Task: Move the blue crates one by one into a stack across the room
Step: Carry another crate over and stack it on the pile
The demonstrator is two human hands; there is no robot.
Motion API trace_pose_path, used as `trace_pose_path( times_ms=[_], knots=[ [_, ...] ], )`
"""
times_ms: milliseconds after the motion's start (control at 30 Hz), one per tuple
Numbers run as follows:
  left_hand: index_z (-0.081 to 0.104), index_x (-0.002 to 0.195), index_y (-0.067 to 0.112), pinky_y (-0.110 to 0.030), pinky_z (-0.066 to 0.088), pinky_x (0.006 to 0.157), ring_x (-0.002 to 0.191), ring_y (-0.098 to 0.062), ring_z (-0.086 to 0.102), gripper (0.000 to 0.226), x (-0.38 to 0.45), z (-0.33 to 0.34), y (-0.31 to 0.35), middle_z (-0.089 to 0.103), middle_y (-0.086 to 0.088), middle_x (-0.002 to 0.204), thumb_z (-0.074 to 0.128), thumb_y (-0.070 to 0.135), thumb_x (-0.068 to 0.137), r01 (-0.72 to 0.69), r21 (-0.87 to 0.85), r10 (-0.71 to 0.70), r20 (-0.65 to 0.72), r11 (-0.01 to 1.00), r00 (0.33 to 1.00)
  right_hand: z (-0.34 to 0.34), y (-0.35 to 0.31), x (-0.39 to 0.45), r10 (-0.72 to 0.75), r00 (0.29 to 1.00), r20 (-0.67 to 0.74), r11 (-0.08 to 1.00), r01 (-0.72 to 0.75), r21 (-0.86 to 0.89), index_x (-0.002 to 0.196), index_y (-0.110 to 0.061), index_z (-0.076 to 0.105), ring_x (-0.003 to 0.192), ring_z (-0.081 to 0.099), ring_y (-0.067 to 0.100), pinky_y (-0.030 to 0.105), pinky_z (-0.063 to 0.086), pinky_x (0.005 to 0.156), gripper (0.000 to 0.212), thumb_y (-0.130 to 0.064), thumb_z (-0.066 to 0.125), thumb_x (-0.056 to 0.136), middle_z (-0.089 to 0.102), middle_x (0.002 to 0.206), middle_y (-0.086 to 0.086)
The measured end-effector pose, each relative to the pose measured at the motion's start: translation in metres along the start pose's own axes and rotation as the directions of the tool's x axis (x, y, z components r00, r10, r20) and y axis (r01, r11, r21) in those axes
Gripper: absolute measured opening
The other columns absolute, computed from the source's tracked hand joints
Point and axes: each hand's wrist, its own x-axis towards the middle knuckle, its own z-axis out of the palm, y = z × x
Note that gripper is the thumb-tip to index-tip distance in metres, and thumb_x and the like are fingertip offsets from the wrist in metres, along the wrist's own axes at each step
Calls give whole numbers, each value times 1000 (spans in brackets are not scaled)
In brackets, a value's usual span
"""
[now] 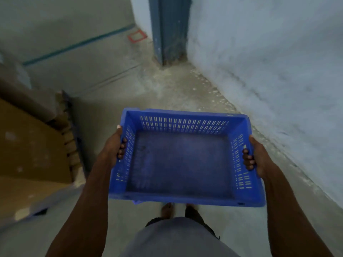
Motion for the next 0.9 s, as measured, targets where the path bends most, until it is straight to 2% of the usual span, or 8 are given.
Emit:
trace_pose_path(
  times_ms=[233, 467, 667, 800, 900],
  knots=[
    [42, 68, 22, -17, 18, 38, 38, -11, 20, 62, -18, 101, 37, 29, 4, 52, 36, 78, 92, -161, 234, 89, 290, 959, 953, -89, 96, -86, 42, 982, -184, 951, 17, 310, 68, -21, 37, 34, 17, 9, 18, 16, 34, 58, -75, 42, 87, 24, 47, -6],
    [42, 68, 21, -16, 17, 38, 35, -10, 20, 60, -90, 245, 21, 29, 3, 51, 35, 73, 96, -352, 413, 57, 579, 840, 814, -171, 235, -192, 144, 898, -416, 815, 131, 564, 66, -20, 38, 34, 18, 10, 18, 16, 35, 61, -78, 39, 87, 24, 47, -5],
    [44, 69, 20, -17, 19, 38, 36, -10, 21, 61, -199, 361, -42, 31, 3, 53, 35, 74, 96, -513, 495, -46, 749, 701, 661, -226, 367, -294, 248, 810, -531, 675, 249, 695, 67, -21, 37, 36, 18, 11, 20, 14, 37, 61, -79, 37, 86, 25, 48, -4],
    [44, 69, 19, -16, 19, 39, 35, -10, 20, 63, -297, 430, -118, 31, 4, 51, 33, 75, 95, -640, 494, -90, 827, 589, 555, -250, 463, -376, 355, 706, -613, 596, 335, 730, 67, -21, 37, 38, 17, 12, 19, 17, 36, 62, -81, 37, 86, 25, 49, -4],
    [43, 70, 20, -18, 18, 41, 36, -10, 19, 62, -377, 473, -188, 31, 4, 51, 32, 75, 95, -704, 486, -177, 866, 518, 467, -266, 538, -442, 456, 623, -635, 515, 398, 759, 68, -21, 38, 39, 18, 12, 20, 19, 35, 62, -79, 38, 88, 25, 51, -4]
  ],
)
